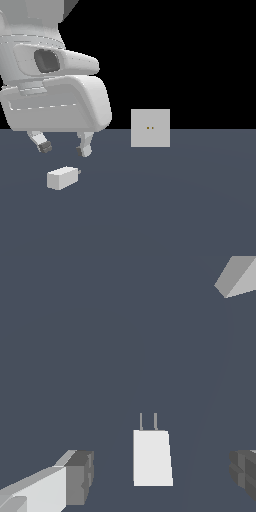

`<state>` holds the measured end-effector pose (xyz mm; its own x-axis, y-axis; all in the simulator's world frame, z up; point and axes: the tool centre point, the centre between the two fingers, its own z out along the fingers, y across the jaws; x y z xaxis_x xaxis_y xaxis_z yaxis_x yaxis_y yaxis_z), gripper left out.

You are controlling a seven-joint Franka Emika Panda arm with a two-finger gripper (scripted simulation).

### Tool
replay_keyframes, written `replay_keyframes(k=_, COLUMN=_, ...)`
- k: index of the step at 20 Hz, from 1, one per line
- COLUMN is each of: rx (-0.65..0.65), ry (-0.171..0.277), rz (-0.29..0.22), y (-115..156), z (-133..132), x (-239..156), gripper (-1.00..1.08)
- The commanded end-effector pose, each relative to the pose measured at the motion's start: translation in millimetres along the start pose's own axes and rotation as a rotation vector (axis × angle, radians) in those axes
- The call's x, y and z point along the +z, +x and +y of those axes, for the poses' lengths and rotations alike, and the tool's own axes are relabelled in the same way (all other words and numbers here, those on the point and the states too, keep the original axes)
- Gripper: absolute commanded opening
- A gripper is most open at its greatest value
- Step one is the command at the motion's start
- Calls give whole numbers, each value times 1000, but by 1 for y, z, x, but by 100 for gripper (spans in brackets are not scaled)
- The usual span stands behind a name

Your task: Plug the charger into the wall socket.

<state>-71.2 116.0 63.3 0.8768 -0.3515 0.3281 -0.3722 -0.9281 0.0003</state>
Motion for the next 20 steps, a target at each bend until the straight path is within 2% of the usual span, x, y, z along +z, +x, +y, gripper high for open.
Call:
replay_keyframes(k=1, rx=1, ry=0, rz=0, y=0, z=0, x=0, gripper=100)
replay_keyframes(k=20, rx=5, ry=-1, rz=1, y=-18, z=0, x=49, gripper=100)
